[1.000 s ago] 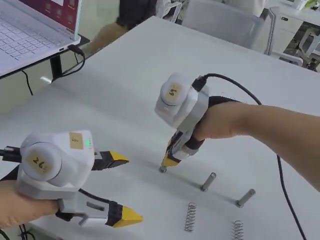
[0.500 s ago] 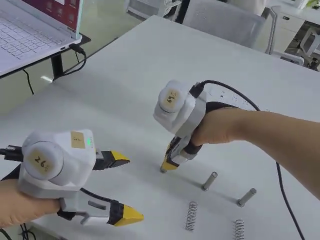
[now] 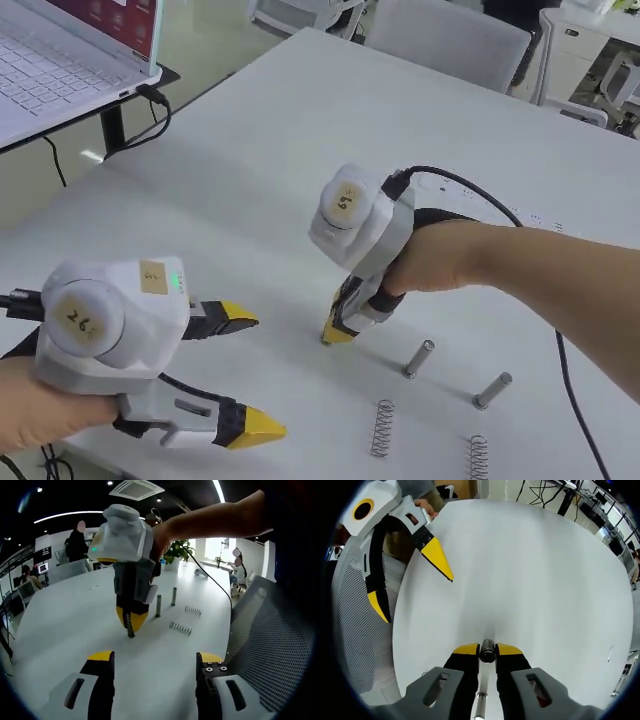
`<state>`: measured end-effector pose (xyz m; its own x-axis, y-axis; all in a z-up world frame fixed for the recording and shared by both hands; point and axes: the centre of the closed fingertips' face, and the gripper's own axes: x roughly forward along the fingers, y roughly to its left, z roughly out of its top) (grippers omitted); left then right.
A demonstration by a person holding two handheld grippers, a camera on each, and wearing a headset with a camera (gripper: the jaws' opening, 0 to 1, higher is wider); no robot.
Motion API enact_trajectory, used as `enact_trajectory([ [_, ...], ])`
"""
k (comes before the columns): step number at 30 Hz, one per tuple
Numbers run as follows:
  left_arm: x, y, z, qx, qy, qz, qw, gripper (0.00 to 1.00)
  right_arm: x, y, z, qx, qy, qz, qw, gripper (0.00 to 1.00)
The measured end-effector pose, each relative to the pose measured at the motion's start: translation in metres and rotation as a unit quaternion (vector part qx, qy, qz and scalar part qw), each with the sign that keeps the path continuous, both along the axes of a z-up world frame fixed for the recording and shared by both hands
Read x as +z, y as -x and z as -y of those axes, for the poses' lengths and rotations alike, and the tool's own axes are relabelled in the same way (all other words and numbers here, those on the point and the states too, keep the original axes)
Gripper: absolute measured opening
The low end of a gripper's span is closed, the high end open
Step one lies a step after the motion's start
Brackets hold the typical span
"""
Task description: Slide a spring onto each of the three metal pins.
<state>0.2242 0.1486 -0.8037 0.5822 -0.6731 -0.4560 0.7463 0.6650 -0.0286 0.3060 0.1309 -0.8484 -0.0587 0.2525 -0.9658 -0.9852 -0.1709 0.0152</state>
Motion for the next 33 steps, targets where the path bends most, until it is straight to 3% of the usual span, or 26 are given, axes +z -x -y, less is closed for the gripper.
enact_trajectory([
  [7,-0.001,0.000,0.000,-0.001,-0.002,0.000,1.0000,0.62,0.003,0.002,0.001,-0.006,-0.007,-0.009,0.9999,0.17],
  [19,-0.002,-0.001,0.003,-0.009,-0.004,-0.002,1.0000,0.62,0.014,-0.005,0.009,-0.022,-0.026,-0.003,0.9994,0.23],
  [28,-0.001,-0.001,0.005,-0.016,-0.007,-0.003,0.9998,0.62,0.033,-0.006,0.019,-0.042,-0.050,0.005,0.9979,0.24],
  [33,0.000,0.000,0.007,-0.021,-0.008,-0.003,0.9997,0.62,0.050,-0.007,0.023,-0.053,-0.074,0.013,0.9958,0.25],
])
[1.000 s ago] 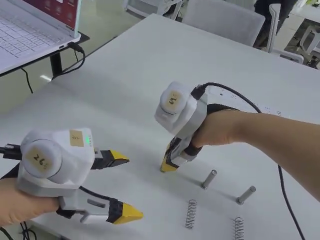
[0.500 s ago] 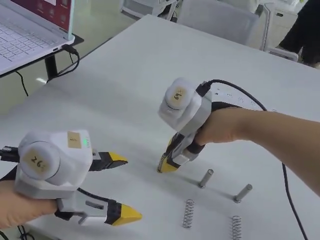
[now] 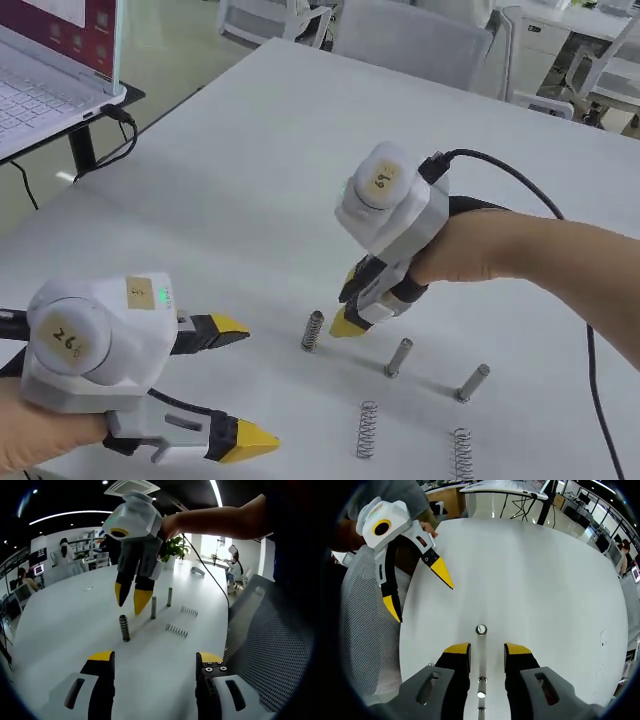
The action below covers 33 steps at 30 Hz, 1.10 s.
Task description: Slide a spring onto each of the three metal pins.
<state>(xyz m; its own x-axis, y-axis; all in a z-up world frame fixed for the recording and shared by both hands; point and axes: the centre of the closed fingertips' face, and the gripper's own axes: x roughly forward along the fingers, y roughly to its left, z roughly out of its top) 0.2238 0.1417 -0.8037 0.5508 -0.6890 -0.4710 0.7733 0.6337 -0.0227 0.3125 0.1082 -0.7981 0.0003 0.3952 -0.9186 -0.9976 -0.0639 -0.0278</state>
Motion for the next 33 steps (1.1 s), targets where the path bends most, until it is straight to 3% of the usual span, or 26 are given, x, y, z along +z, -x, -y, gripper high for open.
enact_trajectory([
  [7,0.000,0.003,0.007,-0.012,-0.003,-0.004,0.9999,0.61,0.022,0.007,0.011,-0.017,-0.028,0.013,0.9994,0.24],
  [12,0.003,0.005,0.013,-0.022,-0.006,-0.004,0.9997,0.61,0.029,0.015,0.023,-0.026,-0.038,0.020,0.9988,0.24],
  [14,0.004,0.005,0.014,-0.025,-0.005,-0.005,0.9997,0.61,0.029,0.010,0.026,-0.029,-0.039,0.022,0.9986,0.24],
  [20,0.006,0.003,0.021,-0.040,-0.012,-0.005,0.9991,0.61,0.040,0.015,0.042,-0.042,-0.054,0.032,0.9971,0.25],
  [33,0.011,0.004,0.043,-0.067,-0.017,-0.006,0.9976,0.61,0.048,0.049,0.082,-0.070,-0.077,0.035,0.9939,0.24],
])
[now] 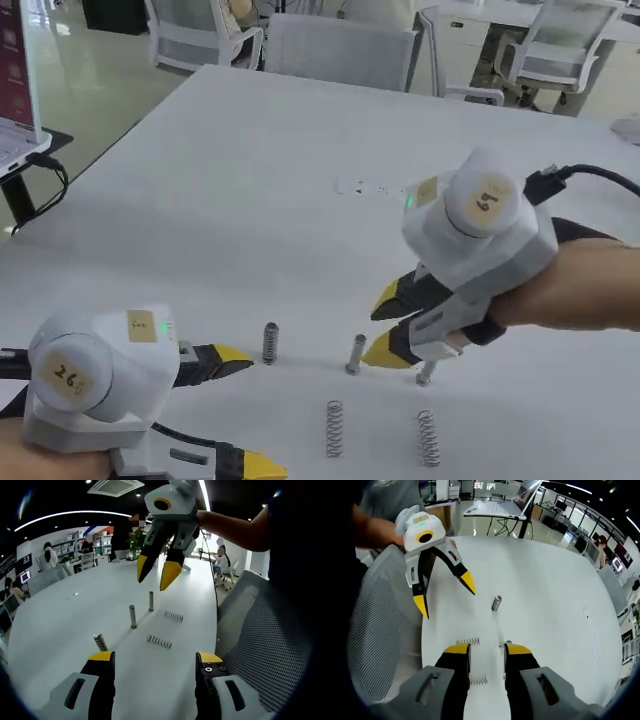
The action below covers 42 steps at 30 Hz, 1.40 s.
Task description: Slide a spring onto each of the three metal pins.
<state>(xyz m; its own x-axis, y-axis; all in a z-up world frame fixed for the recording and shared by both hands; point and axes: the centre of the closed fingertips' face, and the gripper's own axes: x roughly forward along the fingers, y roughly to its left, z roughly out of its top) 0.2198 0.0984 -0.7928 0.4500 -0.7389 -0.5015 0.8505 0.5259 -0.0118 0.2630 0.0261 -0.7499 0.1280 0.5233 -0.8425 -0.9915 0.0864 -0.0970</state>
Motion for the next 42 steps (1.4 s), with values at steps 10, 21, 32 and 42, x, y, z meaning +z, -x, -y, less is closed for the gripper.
enact_trajectory([
  [10,0.000,0.002,0.013,-0.009,0.002,-0.001,1.0000,0.61,-0.024,0.018,0.044,-0.089,-0.007,-0.027,0.9956,0.23],
  [21,-0.001,0.003,0.019,-0.015,0.005,-0.002,0.9999,0.60,-0.065,0.019,0.084,-0.203,0.016,-0.073,0.9763,0.23],
  [32,-0.003,0.003,0.020,-0.016,0.008,-0.004,0.9998,0.60,-0.095,0.021,0.087,-0.264,0.027,-0.114,0.9574,0.22],
  [42,-0.003,0.002,0.019,-0.013,0.011,-0.003,0.9999,0.61,-0.108,0.021,0.085,-0.287,0.042,-0.118,0.9496,0.21],
])
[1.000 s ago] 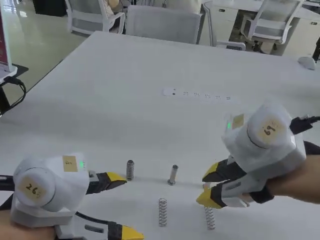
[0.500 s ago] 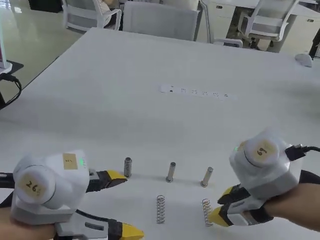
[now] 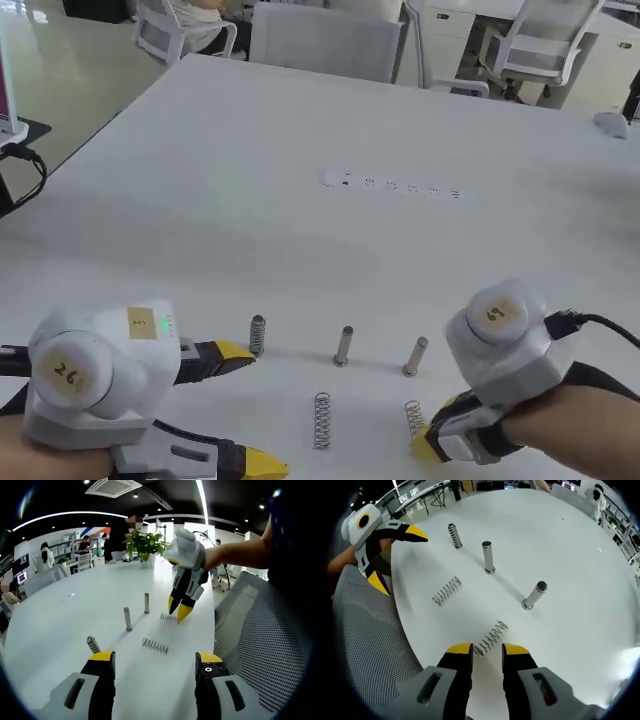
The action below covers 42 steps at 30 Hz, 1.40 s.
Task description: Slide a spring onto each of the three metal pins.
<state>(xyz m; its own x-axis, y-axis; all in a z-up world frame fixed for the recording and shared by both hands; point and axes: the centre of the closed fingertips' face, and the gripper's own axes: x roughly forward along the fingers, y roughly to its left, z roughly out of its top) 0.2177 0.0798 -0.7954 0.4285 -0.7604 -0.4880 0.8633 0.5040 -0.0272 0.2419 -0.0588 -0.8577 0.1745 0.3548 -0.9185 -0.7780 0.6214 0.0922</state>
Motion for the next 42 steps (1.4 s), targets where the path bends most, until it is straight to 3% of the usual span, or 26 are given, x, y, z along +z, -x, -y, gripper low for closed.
enact_trajectory([
  [9,-0.007,0.004,-0.007,0.009,0.003,-0.007,0.9999,0.61,-0.004,-0.002,-0.002,0.013,0.016,0.012,0.9997,0.20],
  [18,-0.006,0.000,-0.018,0.030,0.010,-0.006,0.9995,0.61,-0.005,-0.004,0.006,0.046,0.044,0.028,0.9976,0.13],
  [26,-0.008,0.001,-0.022,0.037,0.014,-0.010,0.9991,0.60,-0.005,-0.006,0.007,0.058,0.046,0.032,0.9967,0.09],
  [35,-0.007,-0.001,-0.024,0.044,0.023,-0.009,0.9987,0.60,0.020,-0.004,-0.011,0.087,0.019,0.040,0.9952,0.08],
  [39,-0.005,-0.001,-0.025,0.046,0.026,-0.007,0.9986,0.59,0.033,0.000,-0.026,0.118,0.011,0.047,0.9918,0.08],
  [42,-0.004,-0.001,-0.027,0.048,0.029,-0.006,0.9984,0.58,0.047,0.003,-0.045,0.154,-0.003,0.054,0.9866,0.08],
])
